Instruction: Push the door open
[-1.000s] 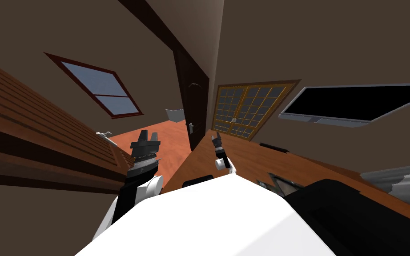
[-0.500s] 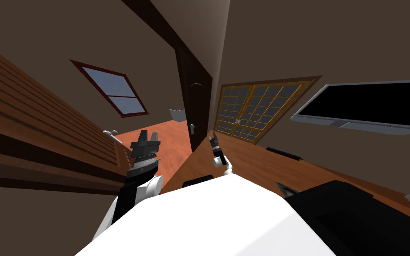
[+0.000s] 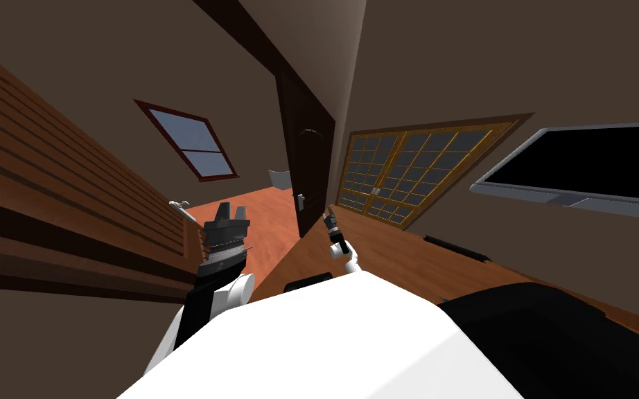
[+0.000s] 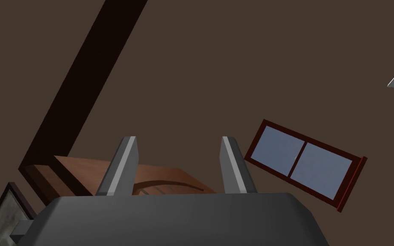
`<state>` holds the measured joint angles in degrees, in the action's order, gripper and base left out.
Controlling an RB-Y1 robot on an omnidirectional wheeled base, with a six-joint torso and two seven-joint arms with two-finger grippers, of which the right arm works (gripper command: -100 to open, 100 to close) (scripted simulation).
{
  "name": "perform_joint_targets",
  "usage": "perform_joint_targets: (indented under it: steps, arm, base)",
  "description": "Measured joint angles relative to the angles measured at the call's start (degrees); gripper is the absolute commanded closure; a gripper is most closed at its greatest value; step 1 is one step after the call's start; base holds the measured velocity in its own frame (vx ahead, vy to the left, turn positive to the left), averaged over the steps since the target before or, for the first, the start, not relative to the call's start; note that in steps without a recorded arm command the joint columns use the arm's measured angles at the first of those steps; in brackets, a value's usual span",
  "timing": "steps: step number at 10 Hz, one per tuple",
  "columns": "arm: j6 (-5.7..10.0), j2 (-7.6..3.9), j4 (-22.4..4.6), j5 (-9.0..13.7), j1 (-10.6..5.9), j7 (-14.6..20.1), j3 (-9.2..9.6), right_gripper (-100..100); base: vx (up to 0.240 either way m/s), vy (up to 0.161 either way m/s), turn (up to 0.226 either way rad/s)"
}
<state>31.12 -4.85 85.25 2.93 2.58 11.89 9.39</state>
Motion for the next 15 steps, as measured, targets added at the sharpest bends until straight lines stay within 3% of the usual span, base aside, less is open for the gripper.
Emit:
perform_joint_targets:
  steps: [3,7,15]
  arm:
    - [0.34,0.03,-5.89,-0.42,-3.58,0.18,0.76,-100]
    - [-0.16,-0.35,-10.65,-0.77,-6.99,0.62,1.51,-100]
    - [0.32,-0.34,-23.7,-1.57,-15.44,1.36,3.06,-100]
  base:
    - [0.074,-0.079,0.123]
    - [0.056,-0.068,0.1]
    - [0.061,-0.081,0.109]
